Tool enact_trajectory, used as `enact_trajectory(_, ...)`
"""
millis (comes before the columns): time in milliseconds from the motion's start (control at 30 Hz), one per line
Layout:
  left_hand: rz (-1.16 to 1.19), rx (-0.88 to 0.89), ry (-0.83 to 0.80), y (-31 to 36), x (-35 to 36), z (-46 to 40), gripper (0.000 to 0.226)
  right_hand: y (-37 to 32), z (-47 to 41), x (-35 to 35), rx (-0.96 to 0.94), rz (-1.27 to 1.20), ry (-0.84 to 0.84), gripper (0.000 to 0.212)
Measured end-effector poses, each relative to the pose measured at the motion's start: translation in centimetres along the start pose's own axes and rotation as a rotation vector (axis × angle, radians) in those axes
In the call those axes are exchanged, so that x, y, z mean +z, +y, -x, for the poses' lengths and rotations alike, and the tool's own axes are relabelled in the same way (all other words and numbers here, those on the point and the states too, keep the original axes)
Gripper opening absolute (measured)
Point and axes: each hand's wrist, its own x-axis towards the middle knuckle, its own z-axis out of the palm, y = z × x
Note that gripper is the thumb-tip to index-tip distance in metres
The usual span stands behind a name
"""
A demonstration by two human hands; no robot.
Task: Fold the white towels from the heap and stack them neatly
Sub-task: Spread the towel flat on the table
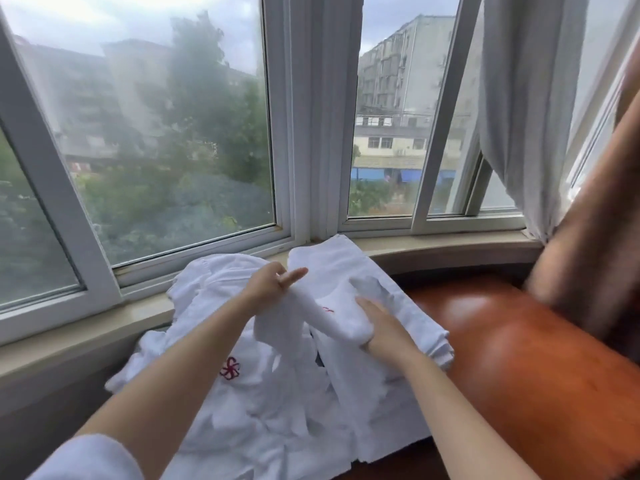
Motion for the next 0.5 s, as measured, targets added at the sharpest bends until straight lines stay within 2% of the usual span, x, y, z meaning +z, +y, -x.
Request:
enact_trajectory(33, -0.039, 0.061, -0.051, -0.7, -1.0, -0.1, 0.040, -0.5, -0.1, 0.1, 0.079, -0.070, 0.206, 0.057)
enact_trajectory(100, -0.110, 0.200, -0.202, -1.5, -2.7, 0.0, 0.050, -2.3, 0.0, -0.2, 0.190, -0.239, 0.591, 0.033)
enact_trajectory(167, -0.187, 0.303, -0.346, -1.5, -3.7, -0.2, 0.062, -4.1, 0.3, -1.2, 0.215, -0.331, 0.833, 0.019)
enact_trajectory(233, -0.373, 0.362, -0.365, -1.1, -4.4, -1.3, 0.072, -5.6, 0.3, -2.6, 0.259, -0.343, 0.983, 0.012)
enact_trajectory(300, -0.510, 0.361, -0.281, -0.4, -5.1, -2.9, 0.070, -6.4, 0.1, -4.2, 0.300, -0.264, 1.048, 0.009)
enact_trajectory(400, -0.657, 0.348, -0.096, 1.4, -5.6, -5.9, 0.045, -6.1, -0.6, -5.9, 0.325, -0.126, 1.068, 0.011)
enact_trajectory(500, -0.601, 0.433, 0.244, 3.4, -5.6, -9.6, 0.041, -6.2, -1.8, -7.0, 0.243, -0.035, 1.179, 0.008)
